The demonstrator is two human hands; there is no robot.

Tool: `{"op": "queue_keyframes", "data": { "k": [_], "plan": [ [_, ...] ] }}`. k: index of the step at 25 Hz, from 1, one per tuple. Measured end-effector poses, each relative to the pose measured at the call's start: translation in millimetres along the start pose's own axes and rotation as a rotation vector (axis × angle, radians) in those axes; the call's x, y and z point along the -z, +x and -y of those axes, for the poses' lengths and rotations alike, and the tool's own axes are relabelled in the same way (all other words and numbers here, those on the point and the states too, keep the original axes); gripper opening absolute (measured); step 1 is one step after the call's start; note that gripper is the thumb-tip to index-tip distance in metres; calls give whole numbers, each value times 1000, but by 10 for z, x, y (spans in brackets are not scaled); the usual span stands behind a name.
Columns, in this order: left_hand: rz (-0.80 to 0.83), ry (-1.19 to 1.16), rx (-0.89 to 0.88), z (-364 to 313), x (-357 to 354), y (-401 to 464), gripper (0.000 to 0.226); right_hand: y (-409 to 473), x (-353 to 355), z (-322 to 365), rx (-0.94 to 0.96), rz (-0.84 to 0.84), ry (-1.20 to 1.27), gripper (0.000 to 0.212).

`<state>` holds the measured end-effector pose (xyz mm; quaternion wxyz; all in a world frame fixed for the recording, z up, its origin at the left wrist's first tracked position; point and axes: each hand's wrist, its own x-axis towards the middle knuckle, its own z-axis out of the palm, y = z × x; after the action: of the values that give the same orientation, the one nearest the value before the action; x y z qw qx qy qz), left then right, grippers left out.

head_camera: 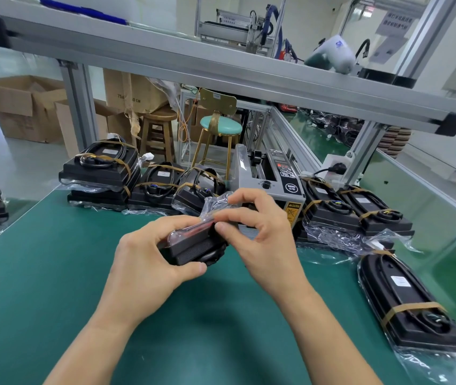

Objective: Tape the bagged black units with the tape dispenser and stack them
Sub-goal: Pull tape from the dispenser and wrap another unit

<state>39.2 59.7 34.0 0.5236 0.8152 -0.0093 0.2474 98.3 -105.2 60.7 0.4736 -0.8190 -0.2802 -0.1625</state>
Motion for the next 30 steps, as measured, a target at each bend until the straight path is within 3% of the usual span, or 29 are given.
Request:
{"op": "queue_keyframes", "data": {
  "k": [8,10,15,21,30],
  "plan": [
    [31,60,-2,-15,-2,7,65,181,74,39,476,40,-542,6],
    [39,67,4,-12,13,10,65,172,60,46,423,130,-526,9],
    [5,24,54,-7,68,65,62,101,172,18,12,241,110,20],
    [8,29,65,-24,35,84,62,138,88,81,-159,333,71,24],
    [5,35,81,-26,30,79,61,139,58,98,-156,330,80,18]
  ]
}}
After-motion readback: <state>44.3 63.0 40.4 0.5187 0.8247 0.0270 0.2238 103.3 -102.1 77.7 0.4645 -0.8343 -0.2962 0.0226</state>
